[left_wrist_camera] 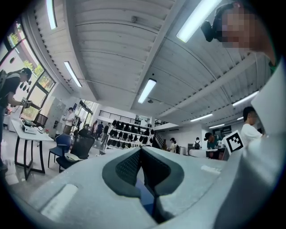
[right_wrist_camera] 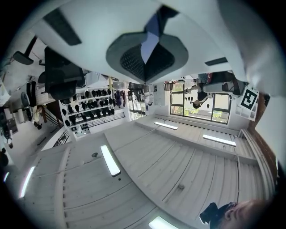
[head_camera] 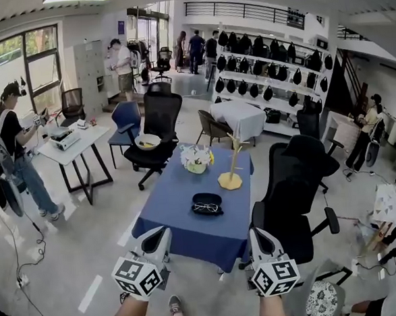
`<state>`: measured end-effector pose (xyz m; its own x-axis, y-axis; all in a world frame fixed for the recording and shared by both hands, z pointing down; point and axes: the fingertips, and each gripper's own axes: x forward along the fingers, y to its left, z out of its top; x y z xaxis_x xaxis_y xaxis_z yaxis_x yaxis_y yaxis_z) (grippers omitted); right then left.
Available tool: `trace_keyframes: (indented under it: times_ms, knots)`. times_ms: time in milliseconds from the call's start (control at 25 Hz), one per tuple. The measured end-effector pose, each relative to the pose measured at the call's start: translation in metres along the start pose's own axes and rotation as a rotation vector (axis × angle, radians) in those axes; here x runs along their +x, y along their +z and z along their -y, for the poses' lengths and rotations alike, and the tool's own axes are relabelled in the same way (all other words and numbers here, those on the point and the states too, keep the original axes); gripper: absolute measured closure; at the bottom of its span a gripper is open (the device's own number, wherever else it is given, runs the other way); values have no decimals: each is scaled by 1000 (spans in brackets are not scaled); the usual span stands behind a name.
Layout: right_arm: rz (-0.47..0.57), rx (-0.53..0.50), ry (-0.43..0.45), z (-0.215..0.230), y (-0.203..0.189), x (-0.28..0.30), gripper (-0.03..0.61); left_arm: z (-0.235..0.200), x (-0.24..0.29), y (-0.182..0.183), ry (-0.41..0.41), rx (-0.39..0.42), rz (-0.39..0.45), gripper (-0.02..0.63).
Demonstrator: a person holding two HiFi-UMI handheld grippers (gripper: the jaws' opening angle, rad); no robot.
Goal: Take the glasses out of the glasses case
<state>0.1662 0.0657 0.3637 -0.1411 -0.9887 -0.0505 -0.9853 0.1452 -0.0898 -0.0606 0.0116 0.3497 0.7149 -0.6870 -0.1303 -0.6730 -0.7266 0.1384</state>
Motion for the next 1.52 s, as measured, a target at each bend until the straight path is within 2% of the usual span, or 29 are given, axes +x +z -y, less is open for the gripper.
trace_keyframes:
  times_ms: [480,1000,1280,1520]
  knots:
    - [-3,-44,-19,4,5,125,577,-104,76,3,-10,-30,3,598]
    - [-3,-54,-68,3,9,234,577,-196,149,19,-40,15,-8,598]
    - [-26,-55,-94,10,1,262,577,-226,171,16,-43,13,-14,598]
    - [-59,-38,-95,11,-10,274,577,-231,185,7,-57,-8,-31,598]
